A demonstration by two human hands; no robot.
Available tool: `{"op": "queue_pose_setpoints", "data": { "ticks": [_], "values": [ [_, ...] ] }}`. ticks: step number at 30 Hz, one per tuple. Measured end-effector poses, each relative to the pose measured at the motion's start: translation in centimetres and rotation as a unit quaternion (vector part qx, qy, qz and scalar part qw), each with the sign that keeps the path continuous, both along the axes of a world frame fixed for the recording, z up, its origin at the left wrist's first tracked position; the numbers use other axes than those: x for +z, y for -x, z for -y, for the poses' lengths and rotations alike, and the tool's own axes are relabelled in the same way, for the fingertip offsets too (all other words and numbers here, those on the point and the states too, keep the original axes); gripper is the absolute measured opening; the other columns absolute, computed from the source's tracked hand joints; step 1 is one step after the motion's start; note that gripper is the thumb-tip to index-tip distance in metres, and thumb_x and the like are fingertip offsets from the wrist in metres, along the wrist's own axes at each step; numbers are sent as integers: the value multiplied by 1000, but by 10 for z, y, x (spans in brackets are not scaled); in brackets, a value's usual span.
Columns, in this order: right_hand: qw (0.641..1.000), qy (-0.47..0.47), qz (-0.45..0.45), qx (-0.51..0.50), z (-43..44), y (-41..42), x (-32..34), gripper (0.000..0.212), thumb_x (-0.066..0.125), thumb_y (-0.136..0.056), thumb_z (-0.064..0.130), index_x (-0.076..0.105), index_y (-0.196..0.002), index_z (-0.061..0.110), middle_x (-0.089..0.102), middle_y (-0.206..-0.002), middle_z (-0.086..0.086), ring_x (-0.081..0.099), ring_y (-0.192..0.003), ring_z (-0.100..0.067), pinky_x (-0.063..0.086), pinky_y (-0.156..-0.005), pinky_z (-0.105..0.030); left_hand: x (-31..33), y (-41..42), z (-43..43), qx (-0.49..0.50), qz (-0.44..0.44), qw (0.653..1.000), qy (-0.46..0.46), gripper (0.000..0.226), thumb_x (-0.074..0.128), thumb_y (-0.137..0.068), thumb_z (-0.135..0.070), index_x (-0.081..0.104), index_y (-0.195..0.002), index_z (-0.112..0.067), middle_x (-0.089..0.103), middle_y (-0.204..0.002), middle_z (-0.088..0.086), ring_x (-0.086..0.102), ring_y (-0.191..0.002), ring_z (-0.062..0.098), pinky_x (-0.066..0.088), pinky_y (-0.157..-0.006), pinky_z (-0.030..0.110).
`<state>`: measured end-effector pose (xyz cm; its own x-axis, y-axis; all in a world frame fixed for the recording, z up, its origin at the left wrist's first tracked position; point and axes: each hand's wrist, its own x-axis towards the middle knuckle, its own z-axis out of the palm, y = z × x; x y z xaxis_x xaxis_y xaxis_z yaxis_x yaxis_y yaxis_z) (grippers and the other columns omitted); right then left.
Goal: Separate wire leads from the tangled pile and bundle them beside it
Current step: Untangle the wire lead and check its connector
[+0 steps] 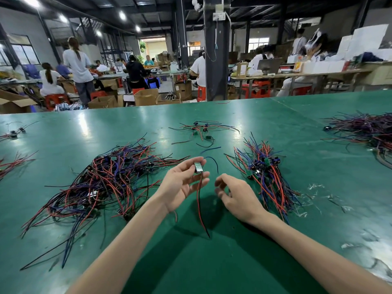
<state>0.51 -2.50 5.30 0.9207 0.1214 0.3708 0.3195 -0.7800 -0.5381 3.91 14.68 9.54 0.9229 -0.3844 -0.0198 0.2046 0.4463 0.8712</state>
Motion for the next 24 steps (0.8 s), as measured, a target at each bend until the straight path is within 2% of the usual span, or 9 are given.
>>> {"op": "queue_pose_setpoints", "data": {
  "ticks": [2,4,6,8,9,11,13,19,24],
  "values": [
    [995,-101,-18,16,-2,1,3,6,55,-94,15,61,-93,14,66,-84,2,51,-61,-7,45,-66,-30,-4,5,4,-6,9,1000,-3,27,39,-97,2,64,-106,-3,67,-107,6,69,-81,21,59,-71,31],
    [969,-239,-57,30,-4,3,6,15,52,-97,20,63,-88,15,67,-78,3,56,-61,-10,46,-63,-24,-8,11,9,5,41,998,-53,24,44,-95,0,65,-106,-5,68,-106,4,66,-92,16,56,-86,33],
    [927,-357,-109,45,-6,4,9,21,52,-96,24,66,-92,10,69,-79,-1,61,-66,-12,49,-65,-22,-13,18,14,38,114,979,-167,24,48,-96,-7,67,-110,-10,68,-110,0,62,-95,0,49,-91,21],
    [885,-438,-147,56,-9,5,9,22,57,-92,18,64,-101,-2,66,-78,-11,61,-62,-17,52,-60,-24,-17,22,18,44,169,958,-227,25,46,-97,-9,64,-115,-11,67,-112,1,60,-89,-10,44,-83,8],
    [875,-456,-155,57,-10,5,9,22,59,-90,11,62,-103,-6,64,-75,-13,60,-58,-17,53,-58,-24,-18,23,19,40,175,954,-238,26,45,-98,-10,63,-116,-12,66,-112,2,59,-88,-9,42,-82,8],
    [859,-478,-170,64,-13,7,10,17,59,-89,2,60,-102,-9,61,-68,-13,59,-50,-16,54,-53,-26,-18,24,19,37,163,956,-241,27,44,-99,-11,63,-117,-13,65,-112,4,57,-96,3,40,-89,20],
    [835,-510,-193,79,-14,9,12,12,55,-92,2,62,-97,-7,62,-64,-11,59,-48,-16,56,-52,-28,-18,24,17,45,129,968,-209,26,43,-99,-10,63,-116,-12,66,-113,5,58,-100,10,41,-91,30],
    [764,-562,-286,135,-23,18,17,32,37,-101,15,60,-96,-6,65,-73,-19,61,-53,-21,59,-61,-37,-21,18,13,92,17,995,-44,12,52,-92,2,56,-100,-6,71,-97,8,67,-77,13,55,-69,23],
    [745,-553,-339,156,-23,21,18,39,33,-102,20,60,-105,-9,67,-82,-20,64,-63,-24,58,-66,-36,-23,18,13,138,-11,990,-36,24,65,-81,5,51,-96,-7,72,-85,8,68,-64,12,55,-56,22]
  ]
}}
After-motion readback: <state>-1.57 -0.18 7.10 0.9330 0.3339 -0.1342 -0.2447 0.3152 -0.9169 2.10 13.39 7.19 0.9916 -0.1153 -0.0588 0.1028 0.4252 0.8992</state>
